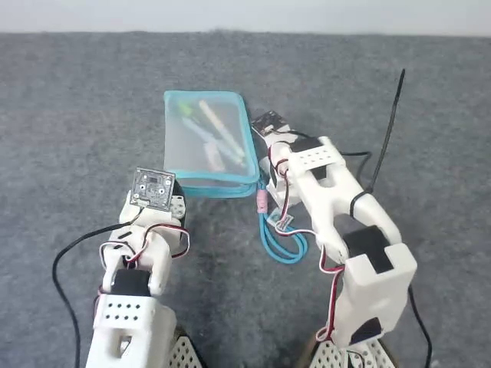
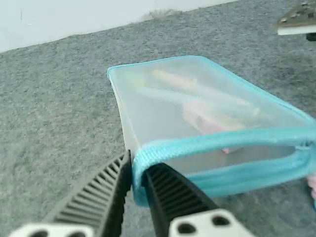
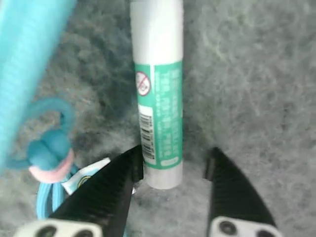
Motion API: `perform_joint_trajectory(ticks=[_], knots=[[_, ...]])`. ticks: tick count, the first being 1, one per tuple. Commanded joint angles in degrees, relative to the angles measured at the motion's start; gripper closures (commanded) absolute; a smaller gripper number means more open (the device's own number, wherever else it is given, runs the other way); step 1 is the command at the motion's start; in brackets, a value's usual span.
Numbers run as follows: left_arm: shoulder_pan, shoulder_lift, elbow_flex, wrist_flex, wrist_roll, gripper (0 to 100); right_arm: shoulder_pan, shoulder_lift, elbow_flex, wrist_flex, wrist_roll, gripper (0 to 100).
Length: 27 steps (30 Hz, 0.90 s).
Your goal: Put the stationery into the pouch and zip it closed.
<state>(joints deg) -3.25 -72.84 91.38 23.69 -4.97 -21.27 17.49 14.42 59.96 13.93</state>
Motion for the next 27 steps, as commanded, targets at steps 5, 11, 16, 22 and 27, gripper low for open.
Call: perform_joint_trajectory(ticks=[5,11,16,22,27], knots=[[0.0,-0.09,-1.71,-0.26,0.44,99,0.57,-1.01,-0.53,-0.92,0.35,90.6],[0.0,-0.09,-1.71,-0.26,0.35,99,5.41,-1.01,-0.53,0.04,0.09,98.2],[0.0,-0.09,-1.71,-0.35,0.35,99,8.57,-2.86,-1.14,4.97,0.09,99.2],[0.0,-0.09,-1.71,-0.26,0.35,99,8.66,-13.41,-0.79,13.58,-0.26,99.2],[3.69,0.35,-0.84,-0.09,-0.97,99,8.13,-25.63,3.34,17.98,-2.99,99.2]])
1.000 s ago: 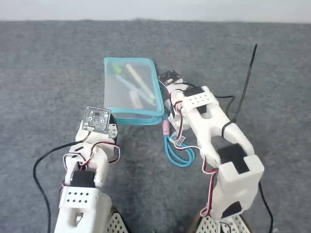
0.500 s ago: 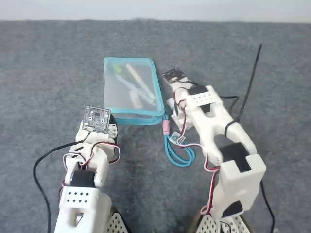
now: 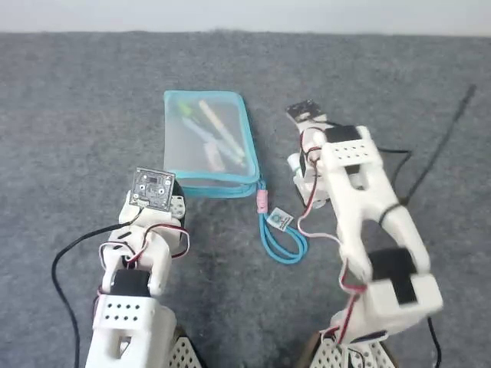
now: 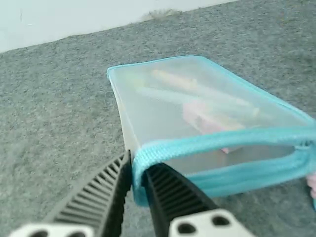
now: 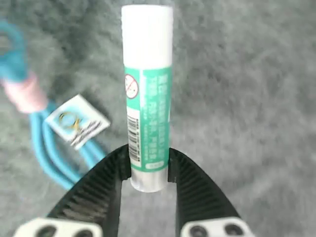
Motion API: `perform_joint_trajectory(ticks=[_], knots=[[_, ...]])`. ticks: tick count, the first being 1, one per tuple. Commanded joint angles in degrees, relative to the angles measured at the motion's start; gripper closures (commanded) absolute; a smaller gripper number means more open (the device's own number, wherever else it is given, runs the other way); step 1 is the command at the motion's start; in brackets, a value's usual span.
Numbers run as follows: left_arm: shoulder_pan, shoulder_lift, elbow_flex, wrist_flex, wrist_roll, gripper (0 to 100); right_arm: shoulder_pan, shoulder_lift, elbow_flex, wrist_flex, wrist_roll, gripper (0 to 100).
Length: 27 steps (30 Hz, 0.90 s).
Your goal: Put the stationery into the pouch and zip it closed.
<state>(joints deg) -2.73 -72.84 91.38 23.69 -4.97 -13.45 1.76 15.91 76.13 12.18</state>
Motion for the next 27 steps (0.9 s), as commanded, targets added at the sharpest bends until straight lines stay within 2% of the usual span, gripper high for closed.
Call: perform_joint_trajectory(ticks=[1,7,12,17,27], knots=[[5.27,0.35,-0.22,-0.09,-2.37,99,-0.13,-12.62,3.6,1.71,-1.23,99.2],[16.62,0.0,-0.57,5.98,-4.48,99,-8.66,-30.9,15.3,1.71,2.37,99.2],[18.46,-0.09,-1.45,6.86,-4.48,99,-16.48,-41.71,22.42,1.8,3.34,99.2],[18.55,-0.09,-2.15,7.12,-4.48,99,-20.7,-39.78,24.18,1.71,3.34,99.2],[18.55,-0.09,-3.21,7.12,-4.48,99,-20.09,-26.86,21.36,-2.59,1.67,99.2]])
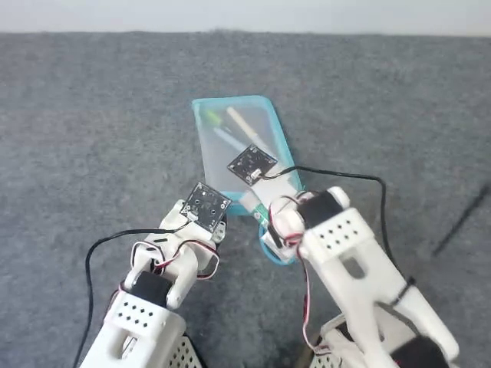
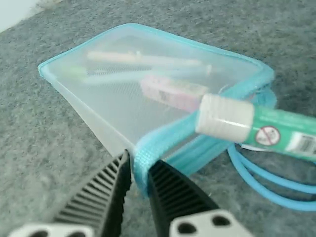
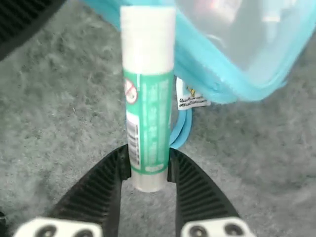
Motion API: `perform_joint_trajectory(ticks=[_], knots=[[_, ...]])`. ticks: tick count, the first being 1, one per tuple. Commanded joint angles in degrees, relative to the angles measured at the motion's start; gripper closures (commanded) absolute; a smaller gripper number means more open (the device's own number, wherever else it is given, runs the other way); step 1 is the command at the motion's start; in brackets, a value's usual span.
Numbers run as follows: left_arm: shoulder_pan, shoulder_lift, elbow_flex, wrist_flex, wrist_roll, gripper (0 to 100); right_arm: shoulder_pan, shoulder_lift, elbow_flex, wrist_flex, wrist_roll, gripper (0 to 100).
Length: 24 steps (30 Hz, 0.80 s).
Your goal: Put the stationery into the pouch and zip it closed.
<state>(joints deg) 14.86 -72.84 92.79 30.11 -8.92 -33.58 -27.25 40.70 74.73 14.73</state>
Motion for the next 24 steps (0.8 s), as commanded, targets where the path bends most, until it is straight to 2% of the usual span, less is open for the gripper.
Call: perform_joint_trajectory(ticks=[1,9,13,24], knots=[[0.97,-0.09,-4.62,0.7,-0.53,99,0.4,3.3,-4.4,-1.19,-1.67,99.2],[0.53,-0.09,-4.88,0.44,-0.53,99,0.13,11.56,-10.64,1.01,-2.02,99.2],[0.53,-0.09,-5.41,0.62,-0.53,99,-0.48,11.82,-10.46,5.05,1.14,99.2],[0.53,-0.09,-5.32,0.7,-0.53,99,-0.22,12.35,-10.37,8.04,1.05,99.2]])
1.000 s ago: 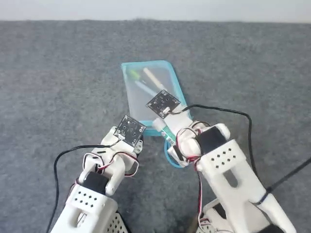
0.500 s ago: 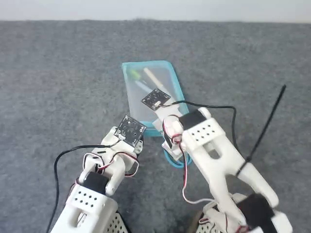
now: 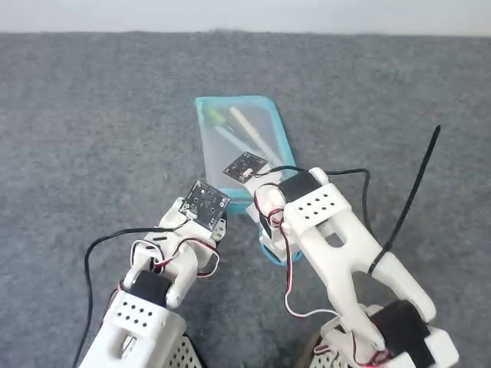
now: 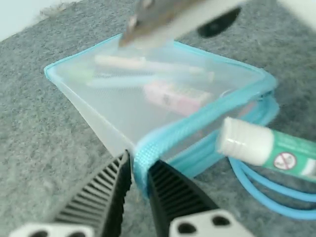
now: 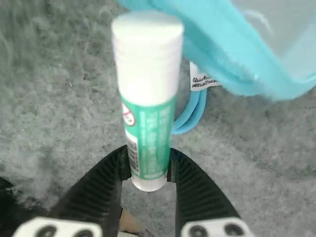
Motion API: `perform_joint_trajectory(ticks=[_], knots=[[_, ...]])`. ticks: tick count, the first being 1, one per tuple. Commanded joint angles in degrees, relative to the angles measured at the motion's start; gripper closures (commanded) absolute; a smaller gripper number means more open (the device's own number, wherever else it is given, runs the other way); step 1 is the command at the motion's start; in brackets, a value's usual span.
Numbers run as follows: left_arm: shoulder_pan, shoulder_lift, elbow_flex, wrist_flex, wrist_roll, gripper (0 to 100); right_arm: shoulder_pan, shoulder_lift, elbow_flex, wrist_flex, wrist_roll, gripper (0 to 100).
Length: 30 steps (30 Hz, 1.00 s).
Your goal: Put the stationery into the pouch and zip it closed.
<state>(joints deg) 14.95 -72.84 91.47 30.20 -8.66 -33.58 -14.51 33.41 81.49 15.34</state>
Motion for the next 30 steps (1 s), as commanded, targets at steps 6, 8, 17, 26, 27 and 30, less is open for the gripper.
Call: perform_joint_trajectory(ticks=[6,8,17,26,27,30], knots=[[0.88,-0.09,-4.0,0.62,-0.79,99,-0.13,-0.13,-4.22,0.92,0.35,99.2],[0.88,-0.09,-4.0,0.62,-0.79,99,-0.13,-0.13,-6.07,1.45,-0.88,99.2],[4.57,-0.09,-4.18,1.23,-3.25,99,-0.13,8.84,-15.47,4.26,-1.58,99.2],[5.89,-0.18,-4.26,2.99,-4.04,99,2.33,21.58,-31.12,8.48,-4.57,99.2],[5.89,-0.18,-4.26,2.99,-4.04,99,3.65,21.93,-32.62,8.48,-5.45,99.2],[5.98,-0.18,-4.26,2.99,-4.04,99,6.73,22.81,-37.54,8.92,-6.86,98.3]])
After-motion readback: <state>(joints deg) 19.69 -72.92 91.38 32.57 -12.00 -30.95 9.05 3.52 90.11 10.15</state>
